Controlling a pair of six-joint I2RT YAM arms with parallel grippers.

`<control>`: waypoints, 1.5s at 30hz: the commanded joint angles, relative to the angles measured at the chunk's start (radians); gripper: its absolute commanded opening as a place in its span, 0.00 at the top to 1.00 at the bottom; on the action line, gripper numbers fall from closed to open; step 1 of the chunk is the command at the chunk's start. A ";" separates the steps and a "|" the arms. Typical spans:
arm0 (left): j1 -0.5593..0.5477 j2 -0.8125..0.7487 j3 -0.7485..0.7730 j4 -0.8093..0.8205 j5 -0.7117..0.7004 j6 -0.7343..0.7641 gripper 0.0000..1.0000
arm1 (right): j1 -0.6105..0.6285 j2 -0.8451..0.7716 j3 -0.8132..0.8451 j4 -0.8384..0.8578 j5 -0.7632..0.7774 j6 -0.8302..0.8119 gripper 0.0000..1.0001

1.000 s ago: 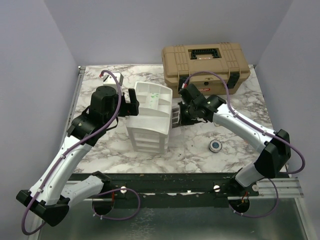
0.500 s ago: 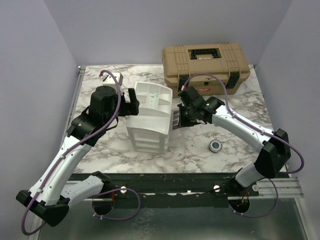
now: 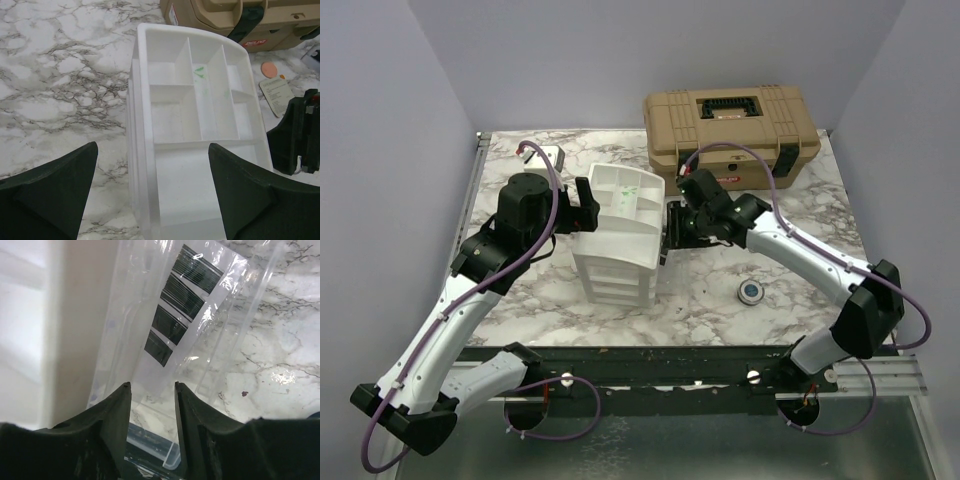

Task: Organize the makeup
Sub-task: Place the makeup tool in the drawer, then pick up the makeup tool from the center of the board.

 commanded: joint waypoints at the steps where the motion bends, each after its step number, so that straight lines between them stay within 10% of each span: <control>1: 0.001 0.004 0.005 -0.006 0.026 0.000 0.07 | 0.005 -0.124 0.003 0.017 0.058 -0.030 0.54; 10: 0.001 -0.010 -0.004 -0.009 0.027 -0.002 0.07 | -0.091 -0.224 -0.097 -0.109 0.546 -0.007 0.25; 18: 0.001 -0.021 0.003 -0.019 0.027 0.001 0.07 | -0.385 -0.120 -0.297 0.082 0.373 -0.090 0.22; 23: 0.000 -0.025 0.009 -0.026 0.021 0.006 0.07 | -0.492 0.021 -0.286 0.144 0.314 -0.121 0.02; 45: 0.001 -0.017 0.030 -0.040 0.009 0.030 0.07 | -0.643 0.219 -0.232 0.471 0.173 -0.477 0.00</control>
